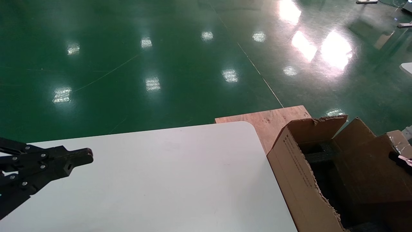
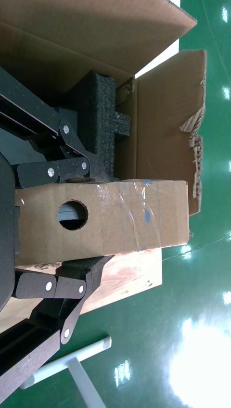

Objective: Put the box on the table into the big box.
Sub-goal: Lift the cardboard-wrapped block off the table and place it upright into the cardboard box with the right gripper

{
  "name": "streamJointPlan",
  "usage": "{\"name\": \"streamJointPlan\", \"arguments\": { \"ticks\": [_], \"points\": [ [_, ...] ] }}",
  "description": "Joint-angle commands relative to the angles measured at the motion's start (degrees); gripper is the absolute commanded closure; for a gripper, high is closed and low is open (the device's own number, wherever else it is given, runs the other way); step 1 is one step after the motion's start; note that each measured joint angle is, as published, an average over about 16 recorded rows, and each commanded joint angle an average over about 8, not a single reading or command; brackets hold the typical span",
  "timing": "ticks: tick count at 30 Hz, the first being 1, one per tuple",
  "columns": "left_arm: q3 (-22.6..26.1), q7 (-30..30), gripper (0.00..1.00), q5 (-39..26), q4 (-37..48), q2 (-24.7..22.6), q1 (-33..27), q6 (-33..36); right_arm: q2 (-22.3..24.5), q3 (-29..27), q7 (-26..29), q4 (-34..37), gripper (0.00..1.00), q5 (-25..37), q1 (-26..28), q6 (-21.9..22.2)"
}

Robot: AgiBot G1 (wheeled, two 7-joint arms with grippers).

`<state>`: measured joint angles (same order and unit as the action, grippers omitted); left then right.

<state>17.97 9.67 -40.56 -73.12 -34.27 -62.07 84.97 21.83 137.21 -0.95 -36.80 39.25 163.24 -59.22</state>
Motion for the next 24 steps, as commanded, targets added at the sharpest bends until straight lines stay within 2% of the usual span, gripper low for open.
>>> {"name": "streamJointPlan", "arguments": {
  "ticks": [1,15,24],
  "points": [
    [0.0,0.0,1.0,0.0,0.0,0.0,0.0,0.0,0.0,1.0,-0.2,0.2,1.0,-0.3,0.5,0.2],
    [0.0,0.0,1.0,0.0,0.0,0.0,0.0,0.0,-0.1,7.7,-0.6,0.7,1.0,-4.3,1.2,2.3],
    [0.1,0.0,1.0,0.0,0.0,0.0,0.0,0.0,-1.7,9.9,-1.9,0.4,1.0,-7.9,1.0,2.3]
  ]
}}
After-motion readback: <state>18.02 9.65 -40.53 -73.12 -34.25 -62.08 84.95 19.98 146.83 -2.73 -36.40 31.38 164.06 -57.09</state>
